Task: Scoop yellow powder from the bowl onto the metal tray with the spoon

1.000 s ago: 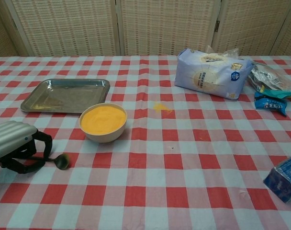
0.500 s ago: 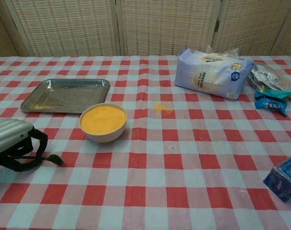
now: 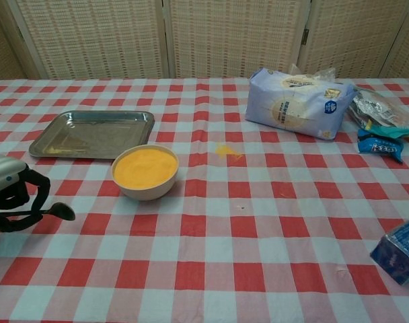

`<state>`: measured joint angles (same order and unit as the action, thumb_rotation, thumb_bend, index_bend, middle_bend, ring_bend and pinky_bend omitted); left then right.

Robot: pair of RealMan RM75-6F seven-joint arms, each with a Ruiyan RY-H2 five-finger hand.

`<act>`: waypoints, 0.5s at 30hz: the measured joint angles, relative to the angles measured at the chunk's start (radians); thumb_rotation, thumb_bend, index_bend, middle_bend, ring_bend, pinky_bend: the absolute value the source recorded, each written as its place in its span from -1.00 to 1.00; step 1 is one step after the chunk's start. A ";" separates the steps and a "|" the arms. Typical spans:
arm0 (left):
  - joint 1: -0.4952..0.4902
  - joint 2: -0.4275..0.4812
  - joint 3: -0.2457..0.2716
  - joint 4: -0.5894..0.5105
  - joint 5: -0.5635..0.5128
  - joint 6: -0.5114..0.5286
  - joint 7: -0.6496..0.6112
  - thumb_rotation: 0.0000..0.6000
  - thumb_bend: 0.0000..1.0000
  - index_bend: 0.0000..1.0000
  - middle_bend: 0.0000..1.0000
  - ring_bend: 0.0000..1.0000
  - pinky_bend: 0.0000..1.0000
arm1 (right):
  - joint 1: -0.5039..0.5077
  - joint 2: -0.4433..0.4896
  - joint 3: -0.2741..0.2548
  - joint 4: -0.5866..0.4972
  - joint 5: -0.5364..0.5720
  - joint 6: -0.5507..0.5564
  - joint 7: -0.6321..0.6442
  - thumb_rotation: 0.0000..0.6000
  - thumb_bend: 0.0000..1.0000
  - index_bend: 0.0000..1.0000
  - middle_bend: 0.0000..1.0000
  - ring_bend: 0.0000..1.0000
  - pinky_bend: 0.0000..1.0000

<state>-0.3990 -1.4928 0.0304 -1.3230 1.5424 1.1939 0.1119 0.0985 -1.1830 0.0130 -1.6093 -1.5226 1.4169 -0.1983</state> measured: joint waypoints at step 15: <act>-0.088 0.137 -0.099 -0.199 -0.090 -0.084 0.198 1.00 -0.25 0.31 1.00 1.00 1.00 | 0.002 0.013 -0.003 -0.005 -0.002 -0.007 0.024 1.00 -0.63 -1.00 -1.00 -1.00 -1.00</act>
<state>-0.4872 -1.3557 -0.0688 -1.5220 1.4529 1.1100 0.3102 0.1004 -1.1700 0.0104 -1.6142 -1.5243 1.4103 -0.1743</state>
